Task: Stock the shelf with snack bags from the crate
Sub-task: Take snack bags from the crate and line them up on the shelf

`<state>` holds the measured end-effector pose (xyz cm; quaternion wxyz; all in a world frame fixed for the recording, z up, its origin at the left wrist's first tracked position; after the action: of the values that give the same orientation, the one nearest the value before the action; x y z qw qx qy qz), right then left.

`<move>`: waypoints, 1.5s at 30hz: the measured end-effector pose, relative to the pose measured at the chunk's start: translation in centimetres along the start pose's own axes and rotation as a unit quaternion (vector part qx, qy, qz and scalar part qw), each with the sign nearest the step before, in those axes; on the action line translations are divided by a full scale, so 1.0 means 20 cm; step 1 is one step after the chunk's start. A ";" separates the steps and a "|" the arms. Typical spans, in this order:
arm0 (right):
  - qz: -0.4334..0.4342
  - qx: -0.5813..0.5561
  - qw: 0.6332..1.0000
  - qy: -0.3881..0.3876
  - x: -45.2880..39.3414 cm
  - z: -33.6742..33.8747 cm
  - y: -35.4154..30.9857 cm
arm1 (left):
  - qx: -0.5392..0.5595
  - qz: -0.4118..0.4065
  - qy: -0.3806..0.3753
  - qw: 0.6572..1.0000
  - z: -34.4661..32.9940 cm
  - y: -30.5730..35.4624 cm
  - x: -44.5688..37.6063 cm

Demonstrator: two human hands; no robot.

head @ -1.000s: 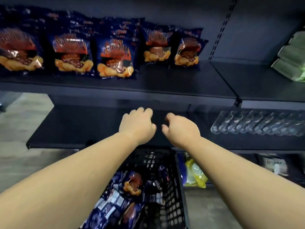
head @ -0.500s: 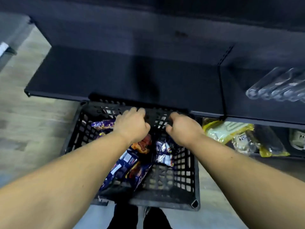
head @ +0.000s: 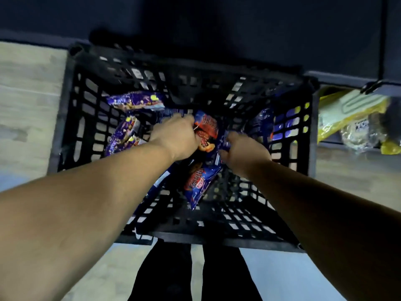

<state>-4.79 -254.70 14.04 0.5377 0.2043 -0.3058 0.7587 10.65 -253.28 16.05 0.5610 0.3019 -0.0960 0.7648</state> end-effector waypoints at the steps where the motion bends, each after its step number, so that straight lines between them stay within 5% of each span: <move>1: -0.003 -0.002 1.000 -0.008 -0.02 -0.05 0.00 | -0.002 0.000 -0.008 1.000 -0.04 -0.01 -0.02; 11: -0.060 -0.038 0.992 -0.100 -0.09 -0.44 0.02 | 0.057 0.041 -0.059 0.996 -0.31 -0.09 -0.15; 17: -0.055 -0.086 0.986 -0.131 -0.13 -0.59 0.00 | 0.143 0.146 -0.071 0.976 -0.41 -0.17 -0.27; 25: -0.062 -0.190 0.973 -0.114 -0.15 -0.57 0.04 | 0.154 0.185 -0.100 0.966 -0.53 -0.19 -0.33; 34: 0.002 -0.158 0.982 -0.099 -0.12 -0.31 0.08 | 0.245 0.139 -0.121 0.952 -0.41 -0.19 -0.17; 45: 0.009 -0.101 0.995 -0.001 -0.22 -0.20 0.06 | 0.043 0.139 -0.208 0.967 -0.39 -0.29 -0.05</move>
<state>-4.30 -255.31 8.04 0.5488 0.1473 -0.3829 0.7284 13.38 -248.33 8.06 0.4036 0.4617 -0.2182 0.7591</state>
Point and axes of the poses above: each hand's wrist, its own x-axis away from the middle knuckle, its own z-axis out of the back of the hand, y = z × x, the point moved 9 cm from there along -x, towards the middle knuckle, and after that the axes turned 1 degree about z, right-handed, at the moved point
